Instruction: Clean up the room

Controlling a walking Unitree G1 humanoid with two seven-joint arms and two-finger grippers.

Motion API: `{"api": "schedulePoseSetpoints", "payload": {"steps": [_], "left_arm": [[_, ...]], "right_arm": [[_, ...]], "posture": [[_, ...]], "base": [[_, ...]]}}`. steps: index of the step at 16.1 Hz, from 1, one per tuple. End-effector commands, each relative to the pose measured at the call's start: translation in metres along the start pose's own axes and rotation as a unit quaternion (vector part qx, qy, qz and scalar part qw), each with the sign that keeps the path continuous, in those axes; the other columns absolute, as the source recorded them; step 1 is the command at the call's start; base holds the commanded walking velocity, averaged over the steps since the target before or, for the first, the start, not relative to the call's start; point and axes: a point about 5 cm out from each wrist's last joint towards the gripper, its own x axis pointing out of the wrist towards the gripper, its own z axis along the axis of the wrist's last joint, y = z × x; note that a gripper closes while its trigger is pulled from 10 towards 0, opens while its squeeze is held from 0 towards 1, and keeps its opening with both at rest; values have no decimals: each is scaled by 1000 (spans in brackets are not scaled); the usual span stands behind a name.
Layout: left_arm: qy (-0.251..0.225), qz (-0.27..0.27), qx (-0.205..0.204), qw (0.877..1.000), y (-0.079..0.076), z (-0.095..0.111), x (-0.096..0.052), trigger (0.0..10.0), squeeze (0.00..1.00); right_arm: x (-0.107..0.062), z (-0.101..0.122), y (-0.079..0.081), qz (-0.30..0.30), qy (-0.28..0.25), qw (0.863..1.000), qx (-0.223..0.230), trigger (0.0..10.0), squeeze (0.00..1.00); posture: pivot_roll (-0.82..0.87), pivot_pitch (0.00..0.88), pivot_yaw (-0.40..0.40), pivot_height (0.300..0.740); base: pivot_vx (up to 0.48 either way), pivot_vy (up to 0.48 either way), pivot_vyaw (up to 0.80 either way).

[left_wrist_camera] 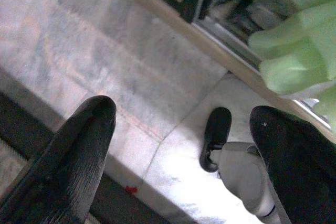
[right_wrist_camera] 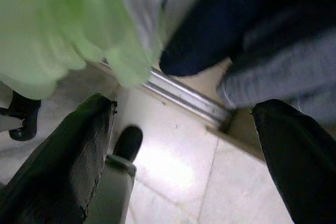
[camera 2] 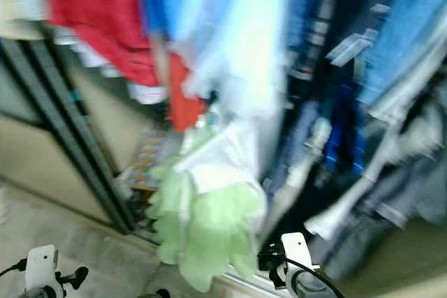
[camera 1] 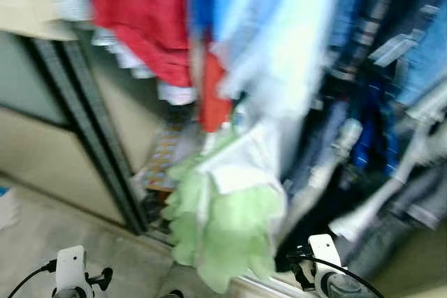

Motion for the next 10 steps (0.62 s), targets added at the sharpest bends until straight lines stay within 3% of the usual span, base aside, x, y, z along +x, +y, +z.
{"api": "schedulePoseSetpoints", "payload": {"steps": [1, 6, 7, 10], "left_arm": [[5, -2, 7, 1000, 3, -2, -1, 10000, 0], [1, -2, 13, 1000, 1, -2, -1, 10000, 0], [1, -2, 14, 1000, 1, -2, -1, 10000, 0], [3, -2, 14, 1000, 1, -3, -1, 10000, 0]], "right_arm": [[0, 1, -2, -5, -1, 1000, -4, 10000, 0], [0, 1, -4, -8, 1, 1000, -10, 10000, 0], [-1, -1, -4, -12, 0, 1000, 6, 10000, 0], [-1, 0, -4, -10, 1, 1000, -20, 10000, 0]], "posture": [[-24, 15, -46, 740], [-27, 8, -54, 740], [-28, 8, -53, 740], [-29, 4, -53, 740]], "base": [[0, 0, 800], [0, 0, 800], [0, 0, 0], [0, 0, 0]]}}
